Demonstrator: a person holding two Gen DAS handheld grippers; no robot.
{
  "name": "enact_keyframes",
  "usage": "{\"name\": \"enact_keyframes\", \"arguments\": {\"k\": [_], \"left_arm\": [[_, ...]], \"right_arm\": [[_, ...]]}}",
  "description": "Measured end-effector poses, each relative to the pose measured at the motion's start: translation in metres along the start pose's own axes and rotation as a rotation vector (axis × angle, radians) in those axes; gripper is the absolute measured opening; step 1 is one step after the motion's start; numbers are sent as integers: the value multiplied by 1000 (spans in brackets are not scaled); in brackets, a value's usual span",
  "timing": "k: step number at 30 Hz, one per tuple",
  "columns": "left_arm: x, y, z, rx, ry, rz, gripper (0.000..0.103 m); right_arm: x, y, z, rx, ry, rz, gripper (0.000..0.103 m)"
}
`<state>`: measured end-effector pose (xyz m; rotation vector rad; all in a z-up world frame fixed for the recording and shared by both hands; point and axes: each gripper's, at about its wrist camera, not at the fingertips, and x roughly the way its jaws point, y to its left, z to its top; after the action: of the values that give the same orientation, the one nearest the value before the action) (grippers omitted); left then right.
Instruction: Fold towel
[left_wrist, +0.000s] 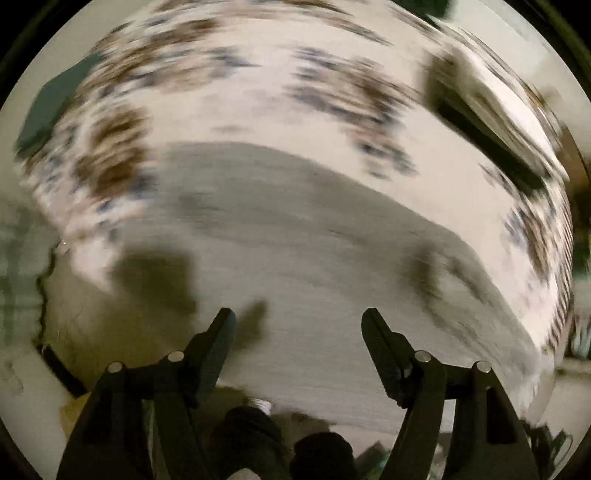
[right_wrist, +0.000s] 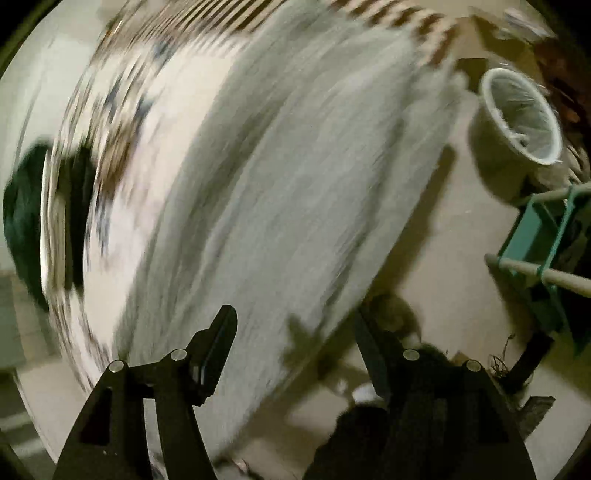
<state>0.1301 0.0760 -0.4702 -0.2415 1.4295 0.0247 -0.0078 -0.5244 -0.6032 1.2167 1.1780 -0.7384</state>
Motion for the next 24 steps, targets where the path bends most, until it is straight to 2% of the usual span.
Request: {"name": "enact_keyframes", "arguments": {"k": [3,6,9,10,11,12,13,18,20,22,24], "left_arm": [[21,-85,-20,139,33,-21,69],[44,-147,-43,251,78,-14,69],[73,-196,-66,353,134,6,69],[81,-211,-74,384,153,16,69],[87,-222,-80,405,169,14,69],[92,-233,-85,432,179,21,69],[95,-244,-90,460,184,30,69],[96,-287,-103,562,185,23,69],[99,-298,-103,577,189,27,69],[103,-309,-101,588,186,23,69],[111,-320,-99,606,181,41,69]], "right_arm": [[-16,-43,54,108,-98,19,67],[-15,-71,103,180,-179,41,67],[3,-91,142,220,-180,70,67],[13,-92,148,225,-172,66,61],[21,-95,156,229,-159,54,48],[28,-97,159,233,-152,74,9],[35,-91,158,229,-146,74,5],[0,-90,138,205,-232,94,4],[-11,-97,127,225,-230,91,4],[-9,-109,123,259,-203,98,5],[9,-122,125,274,-121,95,7]]}}
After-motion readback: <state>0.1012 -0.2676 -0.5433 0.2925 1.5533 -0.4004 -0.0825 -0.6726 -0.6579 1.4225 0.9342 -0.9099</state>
